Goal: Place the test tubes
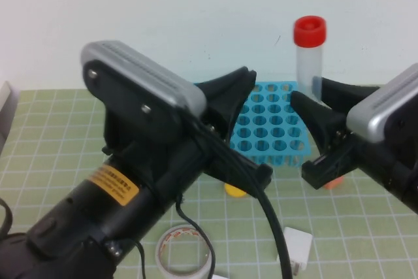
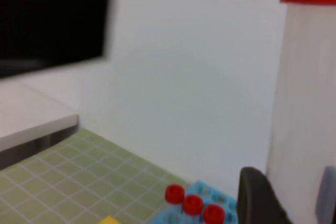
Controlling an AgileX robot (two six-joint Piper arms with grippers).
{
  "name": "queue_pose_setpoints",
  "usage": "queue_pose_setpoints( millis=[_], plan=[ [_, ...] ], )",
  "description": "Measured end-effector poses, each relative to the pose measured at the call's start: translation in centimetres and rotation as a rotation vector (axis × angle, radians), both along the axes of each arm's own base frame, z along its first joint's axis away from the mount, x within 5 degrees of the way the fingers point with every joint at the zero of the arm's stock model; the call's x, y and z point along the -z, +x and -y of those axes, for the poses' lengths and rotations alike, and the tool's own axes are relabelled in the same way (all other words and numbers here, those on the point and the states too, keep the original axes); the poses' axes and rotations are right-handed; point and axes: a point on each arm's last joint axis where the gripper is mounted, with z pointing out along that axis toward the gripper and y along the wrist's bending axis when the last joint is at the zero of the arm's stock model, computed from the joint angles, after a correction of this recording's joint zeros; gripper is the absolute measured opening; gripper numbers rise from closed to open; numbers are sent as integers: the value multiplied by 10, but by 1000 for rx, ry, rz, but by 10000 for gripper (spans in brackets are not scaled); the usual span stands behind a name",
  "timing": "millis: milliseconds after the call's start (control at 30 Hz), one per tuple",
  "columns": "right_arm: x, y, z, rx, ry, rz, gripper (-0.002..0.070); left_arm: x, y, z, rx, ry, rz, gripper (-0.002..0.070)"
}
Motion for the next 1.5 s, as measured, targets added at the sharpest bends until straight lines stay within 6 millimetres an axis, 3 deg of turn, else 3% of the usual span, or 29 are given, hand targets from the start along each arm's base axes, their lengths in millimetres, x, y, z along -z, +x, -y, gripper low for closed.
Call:
queue_pose_setpoints(
  millis=[233, 333, 400, 600, 767, 1033, 1167, 1300, 1500],
  plan=[
    [15, 4, -3, 7, 35, -132, 235, -1, -9, 9, 139, -60, -51, 1],
    [23, 6, -8, -26, 33, -162, 235, -1, -11, 11, 178, -86, -75, 42],
    [25, 6, -12, -55, 51, -181, 235, 0, -11, 11, 186, -100, -103, 115],
    [17, 2, -19, -156, 74, -74, 235, 2, -10, 10, 175, -129, -148, 443],
    [14, -2, -24, -228, 22, -8, 235, 2, -8, 9, 154, -160, -185, 527],
    [24, -10, -26, -301, -53, 15, 235, 1, -3, 2, 68, -201, -182, 520],
    [25, -13, -28, -336, -84, 37, 235, 3, -2, 2, 54, -197, -207, 424],
    [26, -16, -30, -375, -125, 62, 235, 6, -2, 3, 62, -177, -232, 257],
    [27, -17, -30, -382, -109, 41, 235, 6, -3, 4, 70, -163, -249, 242]
  ],
)
